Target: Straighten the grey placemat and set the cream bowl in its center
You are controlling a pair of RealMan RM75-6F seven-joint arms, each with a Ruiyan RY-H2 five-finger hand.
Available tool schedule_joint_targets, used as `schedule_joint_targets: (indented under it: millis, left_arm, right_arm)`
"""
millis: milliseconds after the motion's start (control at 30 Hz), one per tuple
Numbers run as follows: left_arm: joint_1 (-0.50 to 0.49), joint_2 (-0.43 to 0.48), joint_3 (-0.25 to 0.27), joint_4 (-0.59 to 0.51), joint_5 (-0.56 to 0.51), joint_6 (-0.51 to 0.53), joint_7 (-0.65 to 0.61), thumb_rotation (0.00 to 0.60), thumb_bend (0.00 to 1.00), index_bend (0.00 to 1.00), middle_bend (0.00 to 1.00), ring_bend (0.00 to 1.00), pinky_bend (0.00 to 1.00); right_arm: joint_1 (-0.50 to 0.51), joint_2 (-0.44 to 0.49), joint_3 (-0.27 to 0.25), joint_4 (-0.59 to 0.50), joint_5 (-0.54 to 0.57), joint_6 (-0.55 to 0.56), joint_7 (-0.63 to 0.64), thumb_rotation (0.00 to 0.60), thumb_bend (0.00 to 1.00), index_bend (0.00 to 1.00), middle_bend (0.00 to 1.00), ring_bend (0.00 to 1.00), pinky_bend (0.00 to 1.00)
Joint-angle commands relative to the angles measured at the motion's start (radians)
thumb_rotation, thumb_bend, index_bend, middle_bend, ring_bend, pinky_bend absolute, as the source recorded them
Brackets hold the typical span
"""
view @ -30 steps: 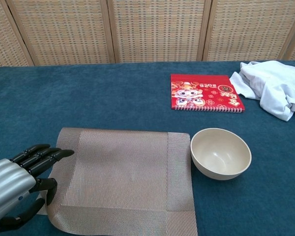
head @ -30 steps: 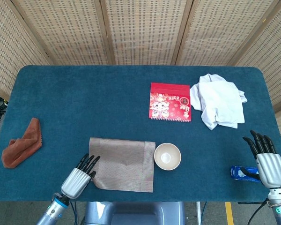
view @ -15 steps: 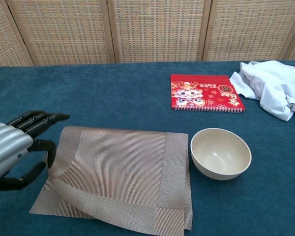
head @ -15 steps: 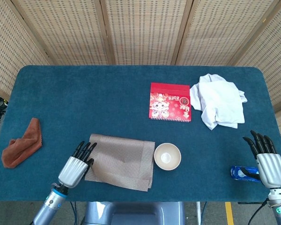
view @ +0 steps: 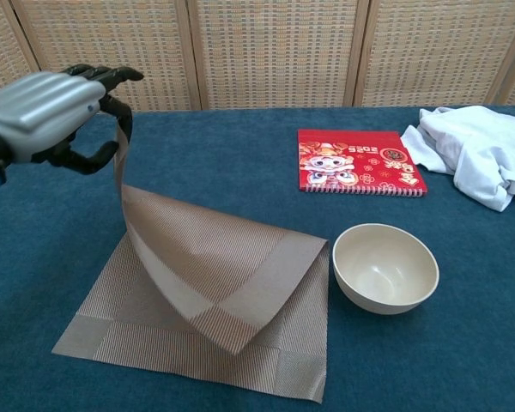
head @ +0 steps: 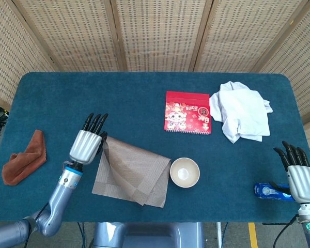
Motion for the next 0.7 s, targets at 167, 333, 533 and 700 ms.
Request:
schedule_joint_targets:
  millis: [167,333,533,700]
  left_arm:
    - [-0.191,-0.116,-0.128,0.197,-0.2,-0.118,0.115,0.6,0.55,0.6,0.0,0.0,0.0]
    - [-0.261,-0.189,-0.151,0.318,-0.26,-0.109,0.146,0.6,0.56,0.6,0.0,0.0,0.0]
    - [-0.359,-0.294,-0.186,0.518,-0.32,-0.1,0.146,0.6,0.57,0.62,0.0,0.0,0.0]
    - [-0.404,-0.325,-0.185,0.61,-0.335,-0.102,0.144,0.6,0.57,0.61,0.0,0.0,0.0]
  right_arm:
    - [0.009,-0.011,0.02,0.024,0.037,-0.016,-0.002,0.6,0.27,0.16,0.0,0.0,0.0]
    - [0.013,-0.016,0.028,0.036,0.057,-0.029,-0.003,0.6,0.27,0.16,0.0,0.0,0.0]
    - [0.018,-0.025,0.035,0.052,0.078,-0.043,-0.011,0.6,0.27,0.16,0.0,0.0,0.0]
    - [0.021,-0.028,0.038,0.057,0.089,-0.052,-0.017,0.6,0.27,0.16,0.0,0.0,0.0]
